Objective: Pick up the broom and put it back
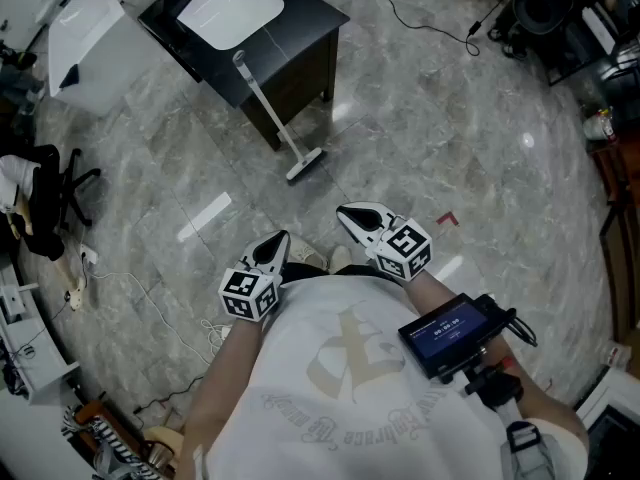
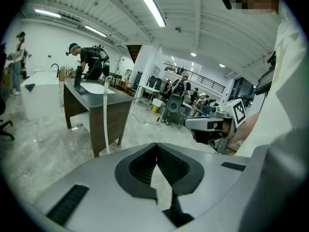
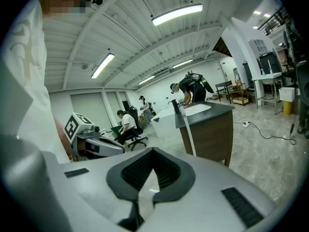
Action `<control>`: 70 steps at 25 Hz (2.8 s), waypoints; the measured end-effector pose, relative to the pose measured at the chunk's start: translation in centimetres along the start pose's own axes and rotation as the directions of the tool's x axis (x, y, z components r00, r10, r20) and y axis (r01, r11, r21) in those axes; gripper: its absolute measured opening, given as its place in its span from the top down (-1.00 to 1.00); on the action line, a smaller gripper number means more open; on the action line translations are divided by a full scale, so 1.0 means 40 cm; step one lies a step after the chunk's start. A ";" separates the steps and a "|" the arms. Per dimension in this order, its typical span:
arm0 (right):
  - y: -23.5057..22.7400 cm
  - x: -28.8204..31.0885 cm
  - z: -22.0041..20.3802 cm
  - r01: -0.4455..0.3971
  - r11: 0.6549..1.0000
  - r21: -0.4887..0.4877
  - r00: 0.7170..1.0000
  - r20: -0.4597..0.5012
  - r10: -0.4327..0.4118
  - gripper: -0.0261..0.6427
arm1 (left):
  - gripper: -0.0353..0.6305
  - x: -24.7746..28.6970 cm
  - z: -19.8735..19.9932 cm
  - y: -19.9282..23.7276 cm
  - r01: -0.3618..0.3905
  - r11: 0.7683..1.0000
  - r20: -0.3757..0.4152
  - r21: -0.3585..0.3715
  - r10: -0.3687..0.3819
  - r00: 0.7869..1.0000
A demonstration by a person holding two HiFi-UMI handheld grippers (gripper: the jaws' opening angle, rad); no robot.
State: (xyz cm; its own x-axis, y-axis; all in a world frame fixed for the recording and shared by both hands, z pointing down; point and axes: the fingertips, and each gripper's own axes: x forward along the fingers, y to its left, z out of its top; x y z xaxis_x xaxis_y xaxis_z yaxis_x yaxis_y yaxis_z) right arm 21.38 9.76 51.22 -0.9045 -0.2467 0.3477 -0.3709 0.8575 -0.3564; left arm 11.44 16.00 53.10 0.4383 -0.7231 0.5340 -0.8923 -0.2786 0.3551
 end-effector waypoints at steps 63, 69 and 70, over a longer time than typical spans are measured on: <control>0.099 0.299 0.052 0.387 0.909 0.153 0.916 0.044 -0.398 0.87 | 0.86 -0.157 0.068 0.427 0.247 0.964 -0.058 0.095 -0.242 0.969; 0.043 0.309 0.040 0.371 0.915 0.161 0.925 0.024 -0.379 0.87 | 0.86 -0.112 0.106 0.418 0.245 0.964 -0.055 0.102 -0.241 0.969; 0.030 0.316 0.048 0.365 0.917 0.159 0.927 0.025 -0.373 0.87 | 0.86 -0.105 0.115 0.424 0.241 0.965 -0.055 0.101 -0.236 0.970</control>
State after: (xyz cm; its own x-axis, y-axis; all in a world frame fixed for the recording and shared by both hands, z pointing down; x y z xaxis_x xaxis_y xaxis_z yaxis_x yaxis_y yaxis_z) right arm 9.10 6.79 53.52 -0.7056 -0.5604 0.4338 -0.7039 0.6247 -0.3379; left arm -6.03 11.40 53.36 0.6419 -0.6008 0.4764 -0.7668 -0.5072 0.3935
